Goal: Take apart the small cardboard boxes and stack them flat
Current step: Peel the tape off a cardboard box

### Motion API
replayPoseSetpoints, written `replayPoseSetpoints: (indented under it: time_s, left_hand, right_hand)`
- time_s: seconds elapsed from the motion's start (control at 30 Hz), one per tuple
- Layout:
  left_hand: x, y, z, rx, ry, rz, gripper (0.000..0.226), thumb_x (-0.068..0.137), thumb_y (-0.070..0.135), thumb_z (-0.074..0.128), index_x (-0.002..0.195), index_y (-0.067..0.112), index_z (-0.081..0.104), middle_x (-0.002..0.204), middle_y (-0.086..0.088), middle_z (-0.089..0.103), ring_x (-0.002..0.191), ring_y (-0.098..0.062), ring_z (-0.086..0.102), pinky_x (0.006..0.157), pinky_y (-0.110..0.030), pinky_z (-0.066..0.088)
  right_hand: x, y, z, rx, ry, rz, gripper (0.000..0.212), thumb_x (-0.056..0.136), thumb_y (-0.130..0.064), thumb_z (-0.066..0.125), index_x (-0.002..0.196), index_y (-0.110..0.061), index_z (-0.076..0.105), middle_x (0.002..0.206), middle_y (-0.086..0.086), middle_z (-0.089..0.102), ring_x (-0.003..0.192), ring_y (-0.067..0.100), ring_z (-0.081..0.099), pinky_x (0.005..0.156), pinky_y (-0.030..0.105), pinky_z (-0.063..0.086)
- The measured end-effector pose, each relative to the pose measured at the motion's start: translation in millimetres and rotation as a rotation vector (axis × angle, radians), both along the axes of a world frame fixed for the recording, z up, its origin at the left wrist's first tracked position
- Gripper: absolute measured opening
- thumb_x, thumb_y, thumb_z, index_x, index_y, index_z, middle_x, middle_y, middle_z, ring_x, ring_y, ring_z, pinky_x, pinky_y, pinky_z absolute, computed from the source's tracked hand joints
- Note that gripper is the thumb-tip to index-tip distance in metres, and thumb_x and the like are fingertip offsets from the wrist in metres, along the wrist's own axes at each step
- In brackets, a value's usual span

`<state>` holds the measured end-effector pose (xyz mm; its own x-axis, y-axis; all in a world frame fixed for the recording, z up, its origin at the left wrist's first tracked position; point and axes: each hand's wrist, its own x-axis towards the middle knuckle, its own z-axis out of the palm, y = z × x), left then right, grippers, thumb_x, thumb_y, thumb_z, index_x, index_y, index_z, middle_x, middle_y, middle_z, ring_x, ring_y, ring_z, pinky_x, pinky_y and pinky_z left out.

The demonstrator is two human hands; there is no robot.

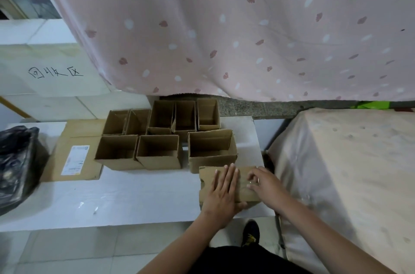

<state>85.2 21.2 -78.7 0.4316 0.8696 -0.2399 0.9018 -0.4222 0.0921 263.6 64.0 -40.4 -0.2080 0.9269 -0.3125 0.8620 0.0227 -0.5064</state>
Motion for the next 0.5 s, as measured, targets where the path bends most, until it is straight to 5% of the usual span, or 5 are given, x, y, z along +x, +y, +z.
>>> replayPoseSetpoints:
  time_s: [0.27, 0.5]
  left_hand:
    - [1, 4, 1, -0.010, 0.011, 0.026, 0.094, 0.097, 0.071, 0.014, 0.151, 0.007, -0.028, 0.156, -0.009, -0.040, 0.145, -0.025, -0.036, 0.119, -0.047, -0.021]
    - [1, 9, -2, -0.005, 0.009, 0.036, 0.095, 0.097, 0.071, 0.016, 0.152, 0.006, -0.026, 0.158, -0.010, -0.036, 0.146, -0.026, -0.034, 0.120, -0.050, -0.019]
  right_hand:
    - [-3, 17, 4, -0.009, -0.011, 0.047, 0.013, 0.092, -0.020, 0.066, 0.084, -0.026, 0.057, 0.082, -0.012, 0.046, 0.074, 0.003, 0.047, 0.070, 0.022, 0.040]
    - [-10, 26, 5, 0.053, -0.153, 0.253, 0.014, 0.098, -0.019, 0.052, 0.090, -0.027, 0.044, 0.100, -0.009, 0.046, 0.099, 0.012, 0.044, 0.075, 0.026, 0.031]
